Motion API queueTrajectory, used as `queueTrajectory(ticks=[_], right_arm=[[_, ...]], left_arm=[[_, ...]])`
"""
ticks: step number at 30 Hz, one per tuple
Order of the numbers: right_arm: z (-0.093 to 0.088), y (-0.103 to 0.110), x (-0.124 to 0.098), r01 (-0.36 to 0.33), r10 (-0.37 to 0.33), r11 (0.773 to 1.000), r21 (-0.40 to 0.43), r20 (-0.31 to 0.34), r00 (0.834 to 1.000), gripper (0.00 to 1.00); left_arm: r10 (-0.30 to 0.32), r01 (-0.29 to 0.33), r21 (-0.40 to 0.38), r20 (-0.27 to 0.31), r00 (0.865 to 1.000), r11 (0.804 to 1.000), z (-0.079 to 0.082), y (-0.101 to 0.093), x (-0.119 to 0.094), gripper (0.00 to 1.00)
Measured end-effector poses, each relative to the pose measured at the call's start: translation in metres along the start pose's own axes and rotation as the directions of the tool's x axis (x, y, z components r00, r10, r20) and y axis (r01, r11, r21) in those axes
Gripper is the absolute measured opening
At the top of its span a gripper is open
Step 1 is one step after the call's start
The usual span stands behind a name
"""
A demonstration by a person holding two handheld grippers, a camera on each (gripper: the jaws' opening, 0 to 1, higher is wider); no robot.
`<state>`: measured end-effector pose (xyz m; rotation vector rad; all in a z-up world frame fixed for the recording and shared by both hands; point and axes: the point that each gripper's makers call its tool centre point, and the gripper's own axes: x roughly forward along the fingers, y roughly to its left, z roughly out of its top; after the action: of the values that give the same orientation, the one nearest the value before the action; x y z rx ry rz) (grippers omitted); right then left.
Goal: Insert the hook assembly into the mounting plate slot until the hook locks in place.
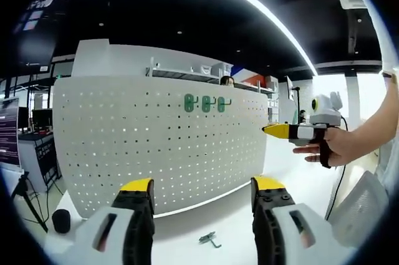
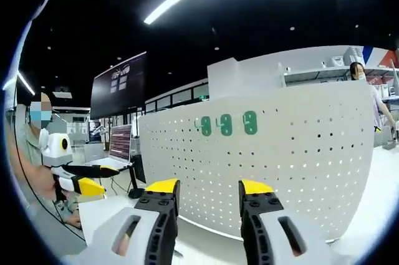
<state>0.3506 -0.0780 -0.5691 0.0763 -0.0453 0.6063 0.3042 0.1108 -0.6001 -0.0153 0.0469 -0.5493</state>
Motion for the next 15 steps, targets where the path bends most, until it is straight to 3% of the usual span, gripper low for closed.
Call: queueTrajectory(ticks=[15], right_arm=[[-0.021,0.010,-0.030,-0.025,0.025,1.000,0.009,-0.032,0.999,0.40]], left_arm=[[0.001,-0.001,-0.008,-0.006,1.000,1.000,-0.006,0.003,-0.003,0.67]])
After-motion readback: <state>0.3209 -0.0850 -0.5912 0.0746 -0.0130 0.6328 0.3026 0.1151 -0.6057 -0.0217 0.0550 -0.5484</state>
